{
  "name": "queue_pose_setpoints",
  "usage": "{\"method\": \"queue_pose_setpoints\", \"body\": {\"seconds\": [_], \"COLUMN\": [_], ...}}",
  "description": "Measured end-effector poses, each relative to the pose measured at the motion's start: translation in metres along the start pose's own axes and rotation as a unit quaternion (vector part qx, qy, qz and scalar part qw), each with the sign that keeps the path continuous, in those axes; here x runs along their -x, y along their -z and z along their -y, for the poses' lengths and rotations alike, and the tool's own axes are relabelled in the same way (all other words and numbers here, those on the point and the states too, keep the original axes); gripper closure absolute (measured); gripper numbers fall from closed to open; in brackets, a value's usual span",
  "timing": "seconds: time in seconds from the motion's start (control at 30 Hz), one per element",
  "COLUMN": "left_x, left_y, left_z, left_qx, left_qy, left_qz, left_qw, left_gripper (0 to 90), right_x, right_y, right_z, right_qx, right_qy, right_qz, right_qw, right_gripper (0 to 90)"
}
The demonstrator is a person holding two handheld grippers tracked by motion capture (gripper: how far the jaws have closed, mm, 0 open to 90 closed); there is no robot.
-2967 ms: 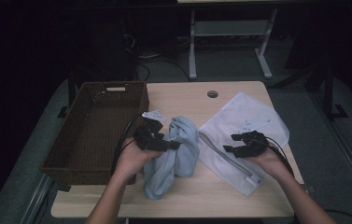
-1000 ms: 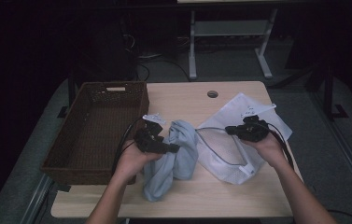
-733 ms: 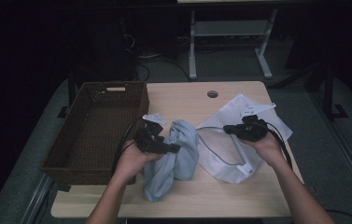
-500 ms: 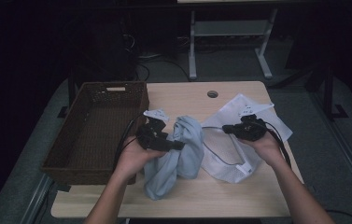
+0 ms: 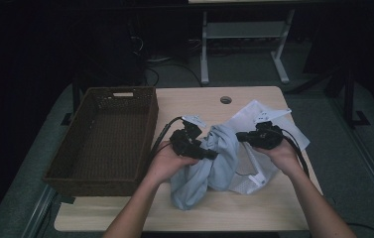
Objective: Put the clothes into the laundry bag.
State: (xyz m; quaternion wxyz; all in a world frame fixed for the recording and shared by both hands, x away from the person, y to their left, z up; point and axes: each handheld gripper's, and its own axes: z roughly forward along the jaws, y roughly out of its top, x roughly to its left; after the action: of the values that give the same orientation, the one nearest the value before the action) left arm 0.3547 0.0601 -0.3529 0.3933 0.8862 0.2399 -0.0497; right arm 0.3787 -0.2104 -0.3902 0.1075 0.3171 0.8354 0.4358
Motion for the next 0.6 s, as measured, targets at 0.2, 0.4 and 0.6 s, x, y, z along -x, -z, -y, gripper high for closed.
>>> {"method": "queue_pose_setpoints", "body": {"seconds": [0.2, 0.4, 0.6], "left_x": [-0.01, -0.013, -0.018], "left_y": [-0.031, -0.059, -0.077], "left_z": [0.002, 0.002, 0.0], "left_qx": [-0.031, -0.06, -0.07], "left_qy": [0.01, 0.014, 0.018], "left_qz": [-0.003, 0.005, -0.003], "left_qw": [0.9995, 0.9981, 0.9974], "left_gripper": [67.3, 67.3, 67.2], "right_x": [0.002, 0.002, -0.003], "right_y": [0.003, 0.007, 0.007], "right_z": [0.001, -0.001, -0.003], "right_qx": [0.007, 0.016, 0.018], "right_qy": [-0.006, -0.006, 0.001], "right_qz": [-0.003, -0.005, -0.014], "right_qw": [1.0, 0.9998, 0.9997], "right_gripper": [88.4, 88.4, 88.4]}}
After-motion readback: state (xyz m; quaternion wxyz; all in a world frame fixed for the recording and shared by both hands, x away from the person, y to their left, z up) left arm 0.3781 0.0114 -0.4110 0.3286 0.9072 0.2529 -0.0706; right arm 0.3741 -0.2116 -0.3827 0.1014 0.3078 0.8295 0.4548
